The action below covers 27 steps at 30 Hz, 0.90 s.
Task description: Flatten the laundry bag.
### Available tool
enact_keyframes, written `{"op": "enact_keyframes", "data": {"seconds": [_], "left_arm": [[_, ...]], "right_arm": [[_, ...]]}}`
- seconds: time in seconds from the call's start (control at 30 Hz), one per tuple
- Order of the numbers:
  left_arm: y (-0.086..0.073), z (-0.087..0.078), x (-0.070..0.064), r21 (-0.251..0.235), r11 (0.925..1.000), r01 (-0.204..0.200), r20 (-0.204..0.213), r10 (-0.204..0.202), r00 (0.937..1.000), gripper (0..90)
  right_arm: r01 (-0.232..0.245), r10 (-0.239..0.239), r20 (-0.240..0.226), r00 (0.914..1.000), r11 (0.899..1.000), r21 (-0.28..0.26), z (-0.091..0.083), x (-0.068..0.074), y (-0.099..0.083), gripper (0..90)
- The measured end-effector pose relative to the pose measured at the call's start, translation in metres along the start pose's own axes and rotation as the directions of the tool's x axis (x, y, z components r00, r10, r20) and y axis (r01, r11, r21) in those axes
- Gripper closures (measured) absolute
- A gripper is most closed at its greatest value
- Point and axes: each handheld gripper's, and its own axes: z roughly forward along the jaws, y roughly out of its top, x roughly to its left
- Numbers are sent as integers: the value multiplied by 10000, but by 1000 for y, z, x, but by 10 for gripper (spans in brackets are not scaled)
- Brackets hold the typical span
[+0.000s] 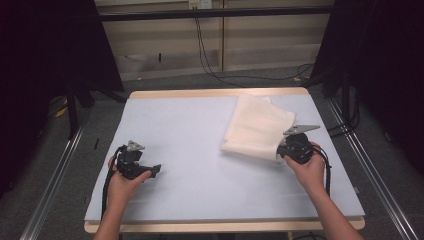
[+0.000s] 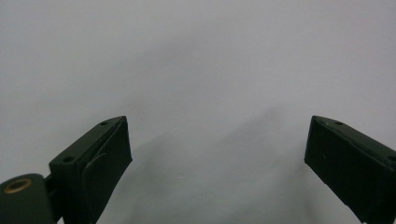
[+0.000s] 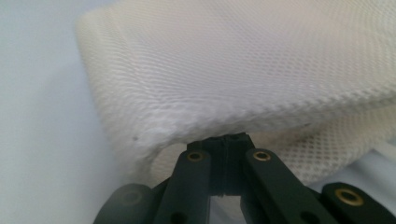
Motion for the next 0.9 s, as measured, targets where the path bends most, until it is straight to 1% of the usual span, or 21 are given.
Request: {"op": "enact_keyframes", "data": {"seconds": [0.03, 0.07, 0.1, 0.13, 0.17, 0.2, 0.27, 0.3, 0.33, 0.37, 0.4, 0.43, 0.47, 0.5, 0.53, 0.57, 0.63, 0.67, 0.7, 0.77, 0.9], "left_arm": [[0, 1, 0, -81, 10000, 6, -20, -7, 10000, 69], [0, 1, 1, -76, 10000, 3, -13, -4, 10000, 69], [-1, 1, 1, -18, 10000, 28, -11, -28, 10000, 69], [-1, 1, 1, -18, 10000, 28, -11, -28, 10000, 69], [-1, 2, 0, 11, 10000, 23, 36, -23, 10000, 69], [0, 2, 0, 8, 10000, 47, 36, -47, 10000, 69], [0, 1, 0, 73, 10000, 1, 13, -1, 10000, 69], [0, 1, 0, 59, 10000, 10, 23, -11, 10000, 69], [0, 1, 1, 115, 9999, -67, 31, 66, 10000, 69], [0, 1, 0, 81, 10000, -6, 11, 6, 10000, 69], [-1, 1, 0, 88, 10000, 6, 13, -6, 10000, 69], [-1, 2, 0, -23, 10000, 28, -11, -28, 10000, 69], [-1, 3, -1, -37, 10000, 78, -36, -78, 10000, 69], [-1, 3, -1, -32, 10000, 80, -36, -80, 10000, 69], [-1, 3, -1, -39, 10000, 83, -46, -83, 10000, 68], [0, 2, -1, 38, 10000, 58, -40, -58, 10000, 69], [0, 2, -1, 42, 10000, 16, -61, -15, 10000, 69], [0, 2, -1, 42, 10000, 24, -51, -24, 10000, 69], [0, 2, -1, 24, 10000, 54, -65, -54, 10000, 70], [0, 2, 0, 65, 10000, 63, -67, -63, 10000, 71], [-1, 3, 0, -18, 10000, 83, -123, -83, 9999, 73]], "right_arm": [[-61, 59, 242, 9997, 10000, 54, 2, -2, -3, 760], [-234, 232, 466, 9986, 9997, 49, 3, -3, -7, 694], [-279, 281, 704, 9971, 9996, -49, 4, -5, -9, 634], [-279, 281, 704, 9971, 9996, -49, 4, -5, -9, 634], [-719, 722, 541, 9959, 9974, -82, 8, -8, -14, 603], [-698, 699, 532, 9961, 9976, -30, 10, -9, -15, 590], [-825, 814, 644, 9946, 9965, 153, 14, -8, -17, 549], [-823, 812, 579, 9950, 9964, 177, 16, -8, -17, 542], [-591, 580, 548, 9968, 9981, 190, 18, -8, -18, 541], [-581, 573, 553, 9968, 9982, 133, 19, -8, -19, 539], [-804, 800, 487, 9956, 9967, 64, 19, -9, -21, 537], [-893, 892, 460, 9949, 9960, -8, 20, -9, -22, 548], [-849, 847, 481, 9952, 9964, 26, 20, -9, -21, 579], [-638, 636, 475, 9968, 9980, 23, 20, -9, -21, 621], [-589, 584, 448, 9973, 9982, 95, 18, -8, -20, 700], [-405, 402, 377, 9985, 9991, 86, 16, -8, -19, 777], [-229, 225, 367, 9991, 9997, 94, 14, -5, -15, 857], [-79, 76, 330, 9994, 9999, 87, 13, -4, -13, 870], [-41, 38, 310, 9995, 9999, 93, 13, -3, -11, 878], [-213, 211, 167, 9996, 9997, 96, 11, -3, -7, 883], [-107, 109, 120, 9999, 9998, -138, 2, -3, 3, 885]]}}
